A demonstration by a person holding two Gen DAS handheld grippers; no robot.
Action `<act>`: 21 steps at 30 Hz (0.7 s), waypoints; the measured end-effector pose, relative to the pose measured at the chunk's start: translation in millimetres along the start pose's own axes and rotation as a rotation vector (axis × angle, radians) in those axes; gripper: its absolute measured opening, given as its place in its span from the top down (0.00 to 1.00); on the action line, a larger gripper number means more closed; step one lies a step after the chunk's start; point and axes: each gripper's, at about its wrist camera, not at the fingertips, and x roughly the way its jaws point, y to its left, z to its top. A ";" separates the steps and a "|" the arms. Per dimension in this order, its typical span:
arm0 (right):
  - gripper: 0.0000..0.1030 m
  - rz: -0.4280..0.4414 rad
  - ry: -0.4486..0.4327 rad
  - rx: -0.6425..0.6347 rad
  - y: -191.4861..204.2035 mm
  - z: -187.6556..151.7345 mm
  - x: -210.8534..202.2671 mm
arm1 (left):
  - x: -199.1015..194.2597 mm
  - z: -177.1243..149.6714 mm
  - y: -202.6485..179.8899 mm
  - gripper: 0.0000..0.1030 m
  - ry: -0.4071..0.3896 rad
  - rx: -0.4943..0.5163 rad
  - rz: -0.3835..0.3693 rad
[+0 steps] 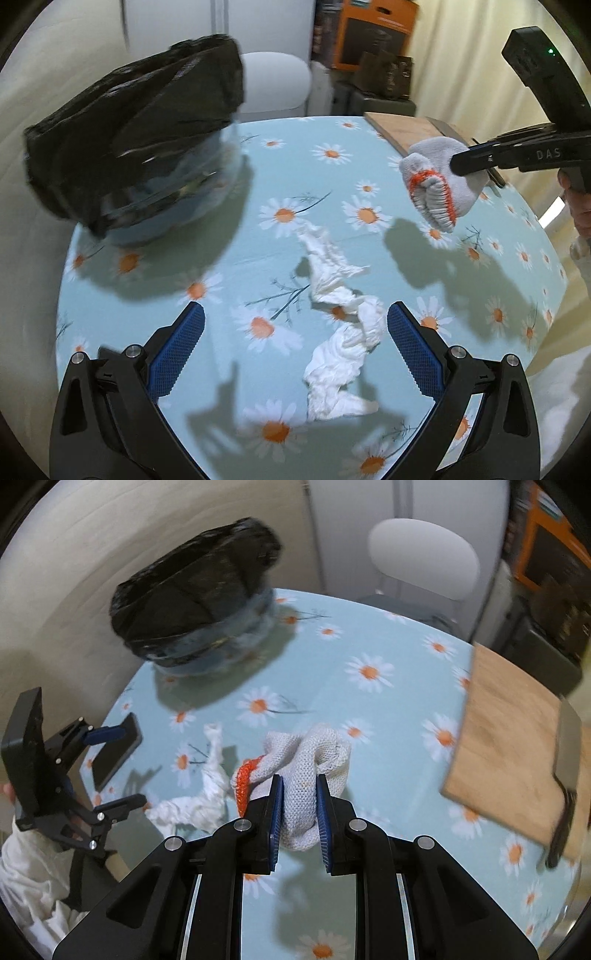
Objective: Collect trash
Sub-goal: 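Grasp the crumpled white tissue with the left gripper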
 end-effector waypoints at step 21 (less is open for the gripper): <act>0.84 -0.100 -0.039 0.394 -57.9 -78.9 -40.2 | 79.0 -8.0 -34.1 0.06 0.154 0.266 -0.225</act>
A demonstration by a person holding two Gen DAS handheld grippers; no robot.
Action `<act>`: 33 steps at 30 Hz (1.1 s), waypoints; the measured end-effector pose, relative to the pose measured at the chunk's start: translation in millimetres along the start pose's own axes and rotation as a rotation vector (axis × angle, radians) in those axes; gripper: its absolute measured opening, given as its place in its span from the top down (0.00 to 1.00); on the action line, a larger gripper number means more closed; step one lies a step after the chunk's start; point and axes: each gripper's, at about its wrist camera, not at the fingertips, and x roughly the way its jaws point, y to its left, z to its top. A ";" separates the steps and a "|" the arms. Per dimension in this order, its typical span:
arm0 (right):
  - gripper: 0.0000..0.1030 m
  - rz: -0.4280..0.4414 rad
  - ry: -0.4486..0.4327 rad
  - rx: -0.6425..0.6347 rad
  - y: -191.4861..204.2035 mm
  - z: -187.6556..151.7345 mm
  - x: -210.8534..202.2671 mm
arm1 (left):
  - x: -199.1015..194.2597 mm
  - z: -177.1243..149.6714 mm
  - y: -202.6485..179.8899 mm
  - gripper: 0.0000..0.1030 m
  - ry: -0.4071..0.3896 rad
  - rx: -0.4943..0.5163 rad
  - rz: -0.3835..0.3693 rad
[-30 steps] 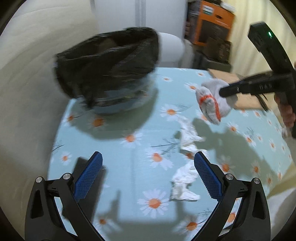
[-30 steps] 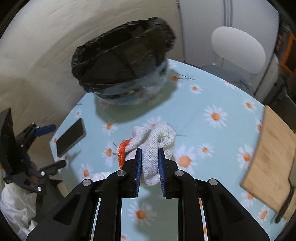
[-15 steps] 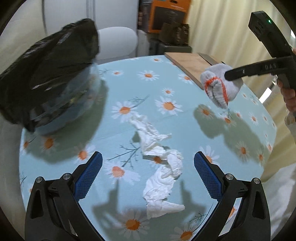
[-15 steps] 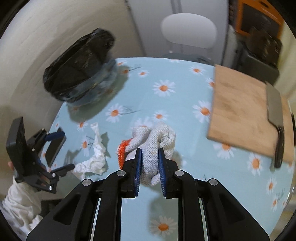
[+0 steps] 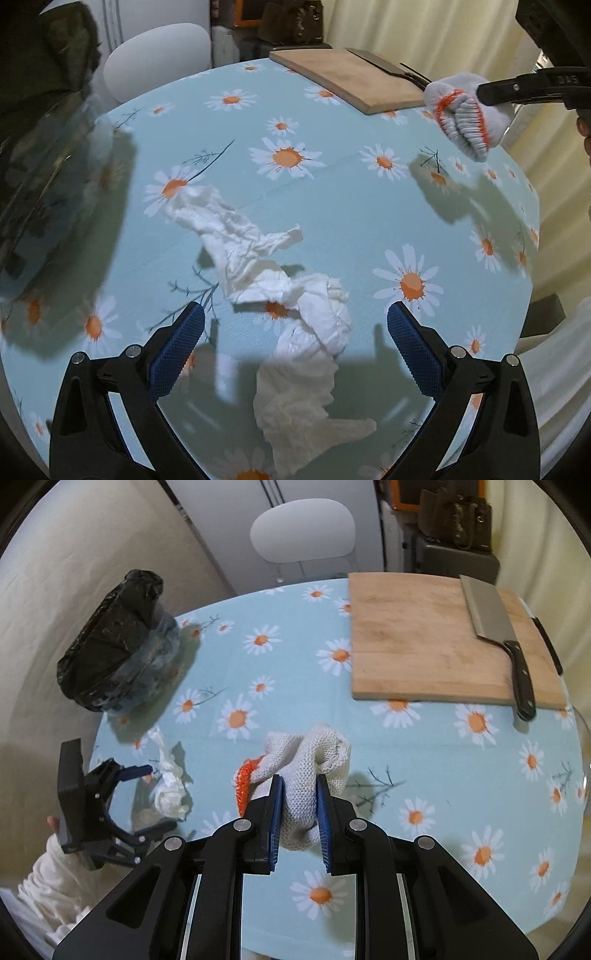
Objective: Collect trash
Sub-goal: 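Grasp the crumpled white tissue with the left gripper, then carry the glove and tissue up over the black bin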
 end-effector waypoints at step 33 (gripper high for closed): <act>0.83 0.116 0.008 -0.193 41.6 21.8 8.5 | -72.3 -0.4 25.4 0.80 -0.056 -0.114 0.171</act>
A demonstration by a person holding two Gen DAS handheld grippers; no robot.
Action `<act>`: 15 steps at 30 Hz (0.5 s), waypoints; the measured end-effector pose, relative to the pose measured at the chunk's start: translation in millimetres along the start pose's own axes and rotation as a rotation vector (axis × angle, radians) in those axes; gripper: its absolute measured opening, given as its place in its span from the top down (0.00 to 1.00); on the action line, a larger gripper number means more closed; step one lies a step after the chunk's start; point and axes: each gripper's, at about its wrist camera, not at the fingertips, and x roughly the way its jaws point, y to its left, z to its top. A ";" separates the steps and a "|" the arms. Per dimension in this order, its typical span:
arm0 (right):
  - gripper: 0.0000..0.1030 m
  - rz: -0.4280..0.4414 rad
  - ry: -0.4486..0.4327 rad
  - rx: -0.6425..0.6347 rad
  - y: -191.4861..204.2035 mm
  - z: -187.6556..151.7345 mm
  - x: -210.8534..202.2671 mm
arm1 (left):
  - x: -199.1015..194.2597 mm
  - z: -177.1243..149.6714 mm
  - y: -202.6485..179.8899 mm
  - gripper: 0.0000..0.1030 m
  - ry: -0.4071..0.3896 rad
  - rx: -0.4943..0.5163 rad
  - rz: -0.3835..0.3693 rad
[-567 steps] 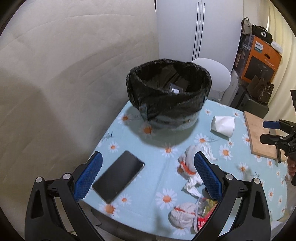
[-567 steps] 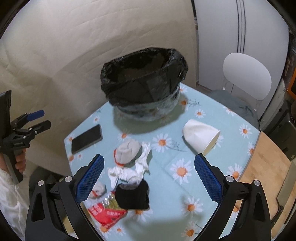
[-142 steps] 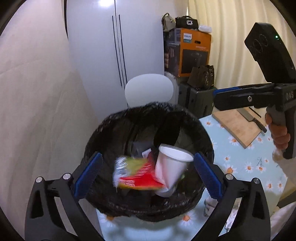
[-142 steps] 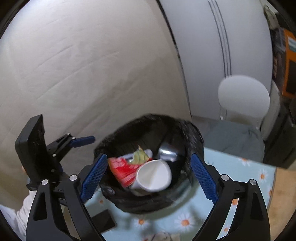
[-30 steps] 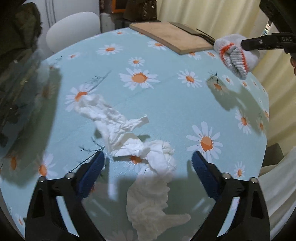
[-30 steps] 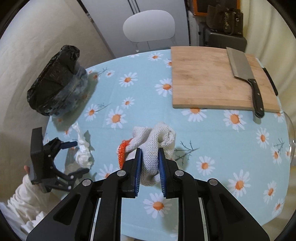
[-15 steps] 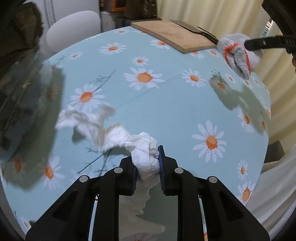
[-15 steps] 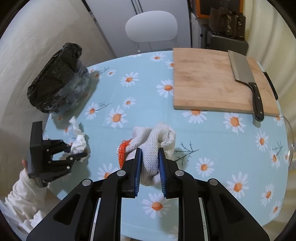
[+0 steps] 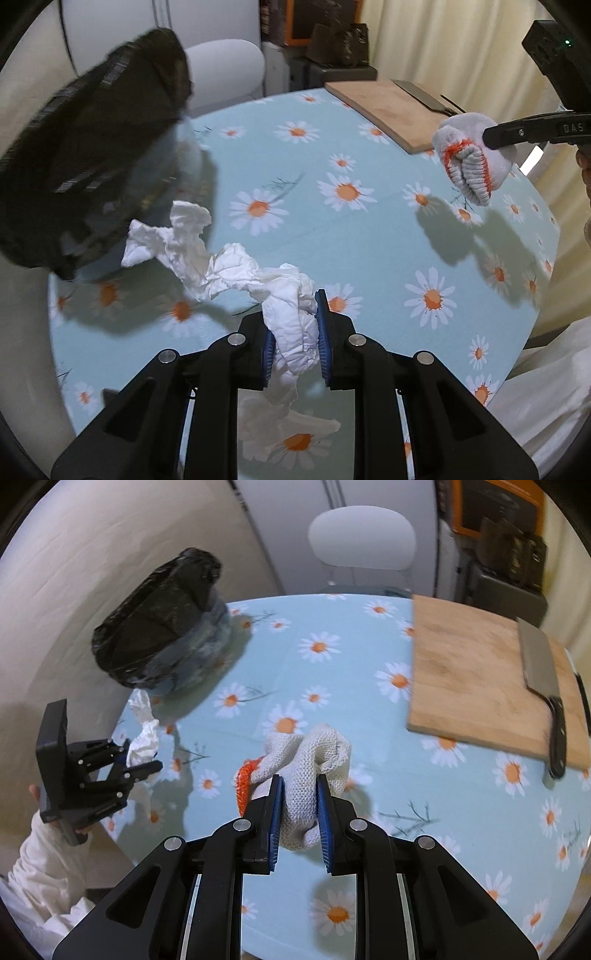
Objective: Collect trash
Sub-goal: 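Carry the glove and tissue up over the black bin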
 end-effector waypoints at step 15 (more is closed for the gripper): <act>0.83 0.114 -0.061 -0.186 47.9 48.4 -9.9 | -82.8 8.7 30.1 0.80 -0.129 -0.121 0.128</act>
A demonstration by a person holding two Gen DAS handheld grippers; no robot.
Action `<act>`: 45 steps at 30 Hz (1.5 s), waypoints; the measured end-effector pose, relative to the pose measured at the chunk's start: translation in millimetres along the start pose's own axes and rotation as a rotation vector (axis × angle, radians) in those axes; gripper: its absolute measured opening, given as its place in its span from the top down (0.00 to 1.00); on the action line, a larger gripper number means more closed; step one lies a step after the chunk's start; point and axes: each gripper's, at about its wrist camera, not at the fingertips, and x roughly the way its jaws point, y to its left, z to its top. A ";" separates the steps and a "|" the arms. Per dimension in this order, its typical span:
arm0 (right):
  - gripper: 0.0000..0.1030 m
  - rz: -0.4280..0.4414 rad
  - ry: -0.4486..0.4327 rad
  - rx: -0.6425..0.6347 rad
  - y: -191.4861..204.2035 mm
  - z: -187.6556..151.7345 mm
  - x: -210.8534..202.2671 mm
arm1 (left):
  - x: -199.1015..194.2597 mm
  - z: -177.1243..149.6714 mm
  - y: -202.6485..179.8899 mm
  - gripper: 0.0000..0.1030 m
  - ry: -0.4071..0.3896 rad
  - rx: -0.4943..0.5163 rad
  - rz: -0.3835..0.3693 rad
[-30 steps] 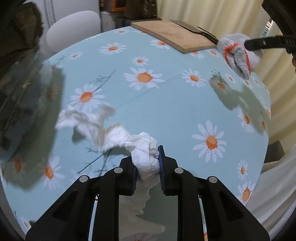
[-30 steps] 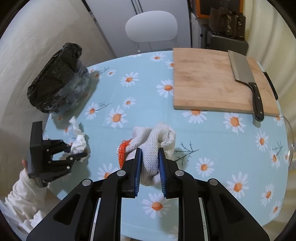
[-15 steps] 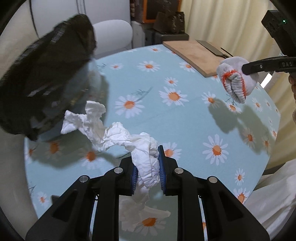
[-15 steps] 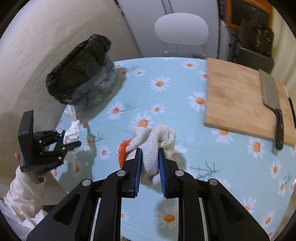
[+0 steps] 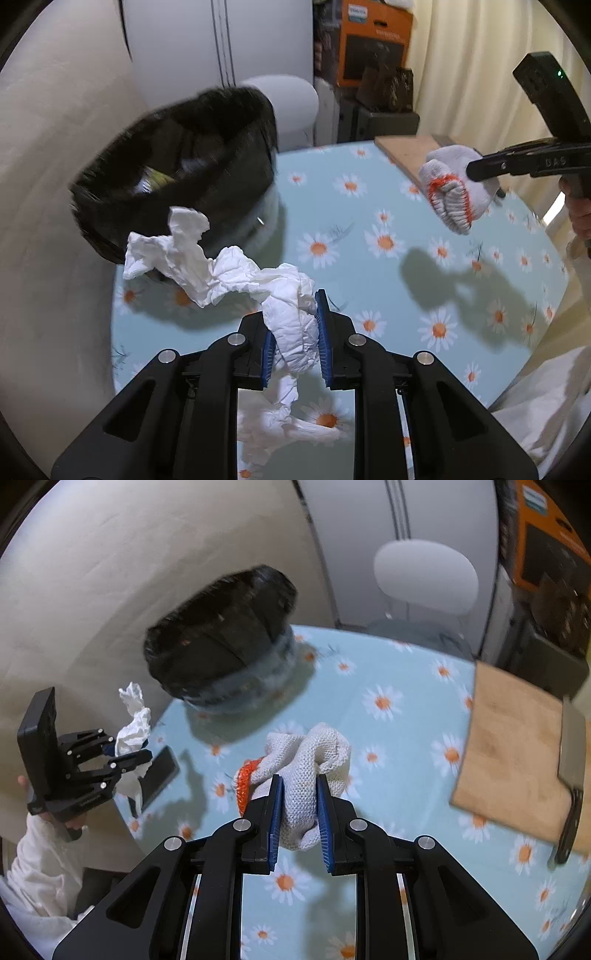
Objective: Collect trash
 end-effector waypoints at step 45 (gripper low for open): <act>0.71 0.041 -0.194 -0.113 104.5 203.6 62.9 | 22.9 135.9 116.8 0.35 -0.286 0.154 -0.058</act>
